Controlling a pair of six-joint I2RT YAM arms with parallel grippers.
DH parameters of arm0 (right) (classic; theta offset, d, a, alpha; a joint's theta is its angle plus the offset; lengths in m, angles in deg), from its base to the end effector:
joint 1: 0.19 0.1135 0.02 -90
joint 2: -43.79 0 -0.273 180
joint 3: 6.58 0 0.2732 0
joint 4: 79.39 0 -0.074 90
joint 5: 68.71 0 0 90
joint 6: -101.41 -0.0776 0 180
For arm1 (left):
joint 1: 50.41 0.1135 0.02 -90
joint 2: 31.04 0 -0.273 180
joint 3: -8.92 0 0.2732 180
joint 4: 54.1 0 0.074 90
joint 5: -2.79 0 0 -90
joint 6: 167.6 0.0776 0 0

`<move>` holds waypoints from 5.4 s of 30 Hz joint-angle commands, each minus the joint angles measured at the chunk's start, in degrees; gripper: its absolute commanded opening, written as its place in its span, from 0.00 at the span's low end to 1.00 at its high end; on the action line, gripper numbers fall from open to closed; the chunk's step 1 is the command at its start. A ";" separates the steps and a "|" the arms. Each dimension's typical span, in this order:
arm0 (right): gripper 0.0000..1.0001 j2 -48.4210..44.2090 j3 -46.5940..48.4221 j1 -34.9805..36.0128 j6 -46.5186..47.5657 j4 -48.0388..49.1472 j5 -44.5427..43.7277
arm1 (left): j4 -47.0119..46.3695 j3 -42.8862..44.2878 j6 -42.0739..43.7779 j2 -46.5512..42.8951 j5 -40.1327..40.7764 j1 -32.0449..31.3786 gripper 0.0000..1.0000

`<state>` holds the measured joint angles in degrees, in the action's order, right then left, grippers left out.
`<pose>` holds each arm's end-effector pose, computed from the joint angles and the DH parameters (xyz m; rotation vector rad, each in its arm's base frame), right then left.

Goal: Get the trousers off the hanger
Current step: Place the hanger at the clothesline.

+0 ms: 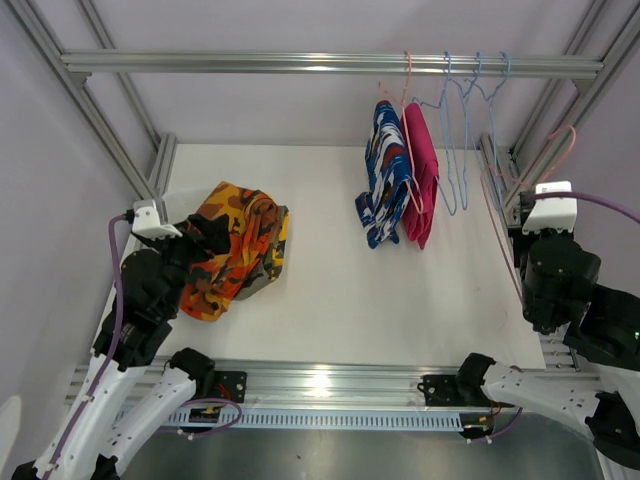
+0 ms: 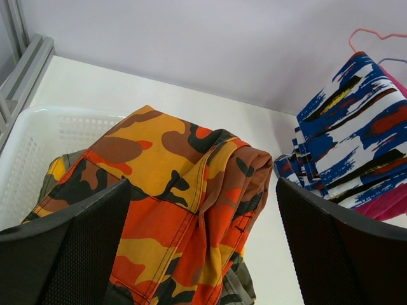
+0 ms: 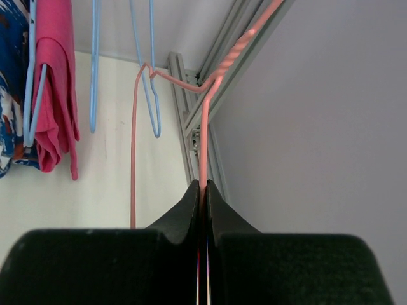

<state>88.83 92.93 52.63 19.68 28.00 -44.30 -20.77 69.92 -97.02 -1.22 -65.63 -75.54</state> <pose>0.1087 0.0263 0.4960 -0.1658 1.7175 -0.5027 0.1596 -0.0434 0.3852 -0.2119 1.5999 -0.2996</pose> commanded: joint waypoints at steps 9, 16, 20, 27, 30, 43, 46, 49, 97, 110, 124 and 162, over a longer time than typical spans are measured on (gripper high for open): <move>0.00 -9.71 -20.82 0.44 19.76 28.09 -1.39 | -1.13 -0.15 0.61 -0.73 -1.46 -0.63 0.99; 0.00 -10.32 -24.76 -0.61 26.78 41.01 0.19 | -1.22 -0.24 0.79 -1.43 -1.28 -0.63 0.99; 0.00 -8.13 -25.83 -1.14 29.52 46.20 1.68 | -1.22 -0.15 0.87 -1.70 -1.28 -0.63 0.99; 0.00 -0.22 -22.14 -5.61 25.66 47.35 7.30 | -1.22 -0.15 0.70 -1.96 -1.90 -0.63 0.99; 0.00 3.82 -19.17 -9.65 21.01 45.25 10.55 | -1.31 -0.24 0.70 -2.14 -1.98 -0.63 1.00; 0.00 11.65 -10.99 -26.00 3.34 38.48 27.51 | -1.31 -0.24 0.96 -2.40 -2.07 -0.80 1.00; 0.00 12.27 -9.84 -28.90 1.22 38.82 31.11 | -1.31 -0.24 1.05 -2.40 -2.07 -0.80 0.99; 0.00 12.62 -9.13 -31.71 -0.01 39.61 35.24 | -1.31 -0.15 1.14 -2.23 -1.81 -0.80 0.99; 0.00 30.29 2.30 -38.05 7.55 45.24 38.34 | -1.75 -0.42 1.84 -3.54 -1.98 -0.80 0.99; 0.00 30.99 -2.01 -38.84 6.58 46.03 37.54 | -1.75 -0.50 1.93 -3.72 -2.25 -0.80 0.99; 0.19 26.16 -8.16 -39.11 2.98 45.42 36.58 | -1.92 -0.68 1.93 -4.60 -2.34 -0.80 0.99; 0.45 11.05 -6.85 -39.28 -1.94 37.07 35.61 | -2.19 -0.85 2.02 -4.86 -2.07 -0.80 0.99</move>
<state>101.66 83.60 13.57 18.76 65.88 -7.42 -21.19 69.26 -96.50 -5.67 -66.92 -75.97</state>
